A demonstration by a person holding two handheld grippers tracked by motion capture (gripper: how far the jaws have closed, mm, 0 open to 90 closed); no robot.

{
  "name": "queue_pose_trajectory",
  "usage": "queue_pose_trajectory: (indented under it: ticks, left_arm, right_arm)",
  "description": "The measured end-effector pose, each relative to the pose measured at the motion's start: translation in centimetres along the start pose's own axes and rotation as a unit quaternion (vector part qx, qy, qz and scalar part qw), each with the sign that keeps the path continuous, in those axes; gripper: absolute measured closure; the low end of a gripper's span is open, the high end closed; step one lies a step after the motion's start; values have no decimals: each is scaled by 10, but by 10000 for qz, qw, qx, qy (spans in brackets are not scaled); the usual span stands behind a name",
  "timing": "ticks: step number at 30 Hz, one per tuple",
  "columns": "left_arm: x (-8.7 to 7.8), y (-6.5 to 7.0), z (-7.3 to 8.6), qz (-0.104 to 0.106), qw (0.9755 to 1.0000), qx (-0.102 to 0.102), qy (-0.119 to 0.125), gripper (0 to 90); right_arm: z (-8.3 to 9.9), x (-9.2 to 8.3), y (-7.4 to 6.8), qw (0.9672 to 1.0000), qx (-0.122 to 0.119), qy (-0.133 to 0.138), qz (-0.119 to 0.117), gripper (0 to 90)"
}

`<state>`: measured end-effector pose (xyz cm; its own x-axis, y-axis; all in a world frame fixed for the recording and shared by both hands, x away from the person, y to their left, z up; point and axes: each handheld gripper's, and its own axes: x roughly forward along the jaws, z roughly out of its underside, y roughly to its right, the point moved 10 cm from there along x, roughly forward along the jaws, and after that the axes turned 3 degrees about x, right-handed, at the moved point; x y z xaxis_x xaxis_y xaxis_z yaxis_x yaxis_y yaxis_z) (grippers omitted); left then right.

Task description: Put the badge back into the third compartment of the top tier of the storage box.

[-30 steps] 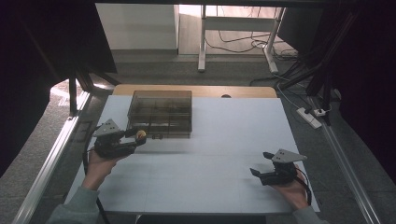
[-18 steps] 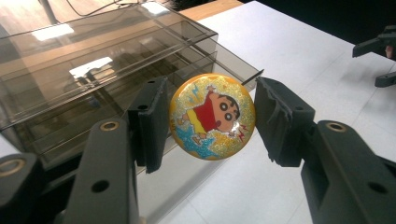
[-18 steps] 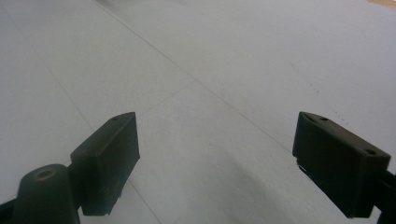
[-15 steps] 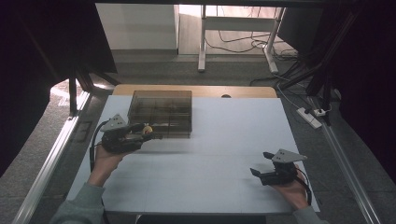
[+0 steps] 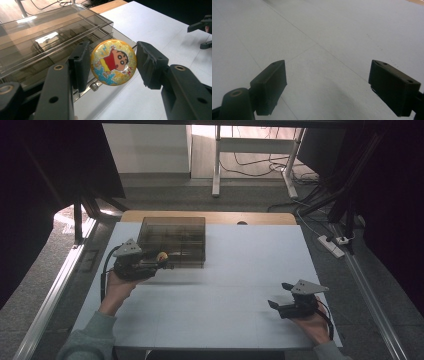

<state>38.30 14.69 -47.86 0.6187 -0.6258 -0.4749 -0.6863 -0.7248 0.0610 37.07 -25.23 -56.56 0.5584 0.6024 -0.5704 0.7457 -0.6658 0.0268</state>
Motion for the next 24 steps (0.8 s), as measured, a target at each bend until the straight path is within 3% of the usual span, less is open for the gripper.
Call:
queue_pose_trajectory:
  ticks: [24]
  left_arm:
    - [27, 0, -7, 119, 9999, 32, -99, 473]
  right_arm:
    - [1, 1, 0, 10000, 6, -37, -17, 147]
